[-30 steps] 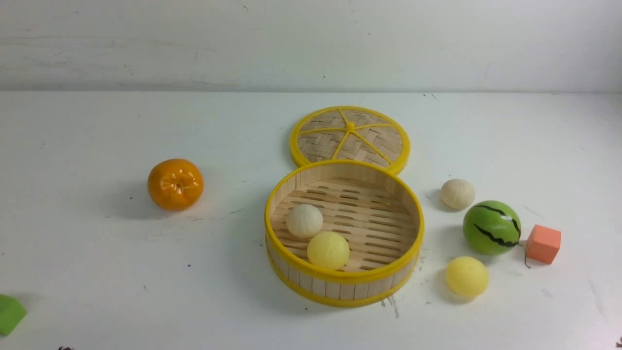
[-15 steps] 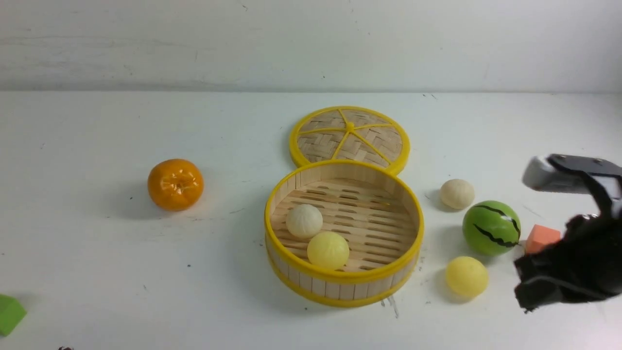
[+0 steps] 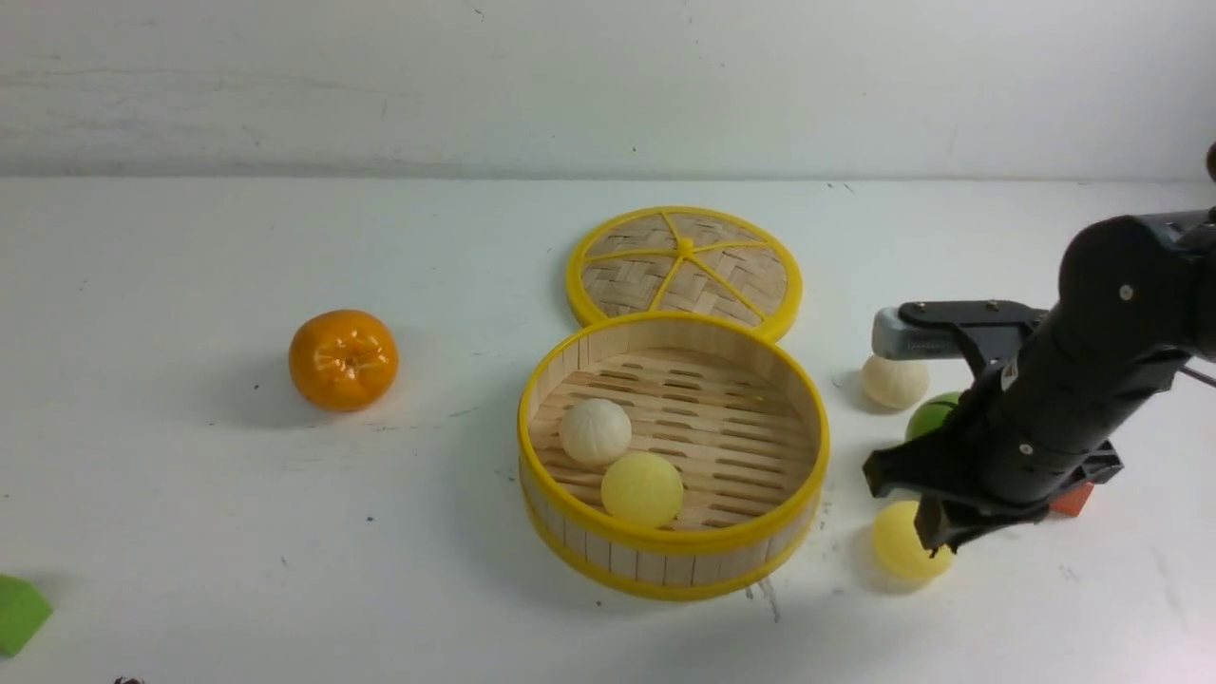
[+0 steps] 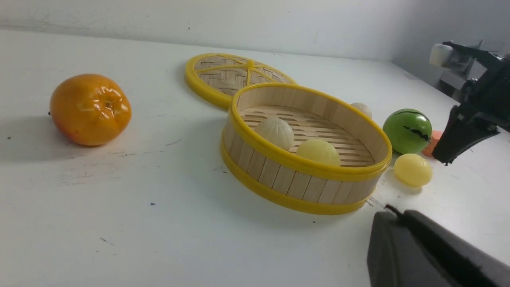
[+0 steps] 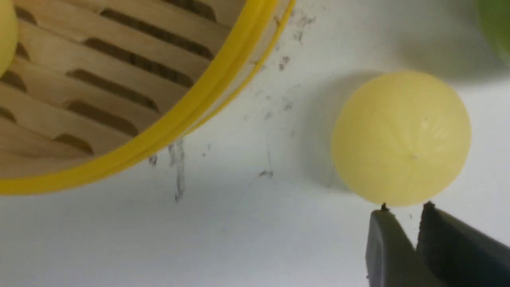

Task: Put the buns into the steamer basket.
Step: Use the right arm to grab a steamed stuffed bun

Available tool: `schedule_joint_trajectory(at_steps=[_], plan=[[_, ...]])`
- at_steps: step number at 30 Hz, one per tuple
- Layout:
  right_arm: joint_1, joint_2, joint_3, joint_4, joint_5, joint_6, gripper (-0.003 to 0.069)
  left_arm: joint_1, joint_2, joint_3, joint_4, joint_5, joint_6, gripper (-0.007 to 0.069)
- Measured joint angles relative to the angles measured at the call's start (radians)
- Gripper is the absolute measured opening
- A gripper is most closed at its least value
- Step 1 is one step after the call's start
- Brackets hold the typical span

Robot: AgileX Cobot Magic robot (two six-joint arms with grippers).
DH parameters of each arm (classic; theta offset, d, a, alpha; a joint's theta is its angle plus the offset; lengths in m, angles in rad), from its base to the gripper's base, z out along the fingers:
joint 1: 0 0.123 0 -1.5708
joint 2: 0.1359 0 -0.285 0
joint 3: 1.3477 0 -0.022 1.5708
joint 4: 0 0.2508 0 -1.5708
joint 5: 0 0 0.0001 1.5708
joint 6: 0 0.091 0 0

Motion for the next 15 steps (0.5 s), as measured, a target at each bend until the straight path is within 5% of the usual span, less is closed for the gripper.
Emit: schedule_joint_trajectory(at_steps=[6, 15], plan=[[-0.033, 0.012, -0.018, 0.001, -0.050, 0.001, 0.0247, 0.000, 0.000, 0.000, 0.000, -0.001, 0.000, -0.0002], [-0.038, 0.072, -0.019, 0.023, -0.091, 0.003, 0.0251, 0.000, 0.000, 0.000, 0.000, 0.000, 0.000, 0.0006]])
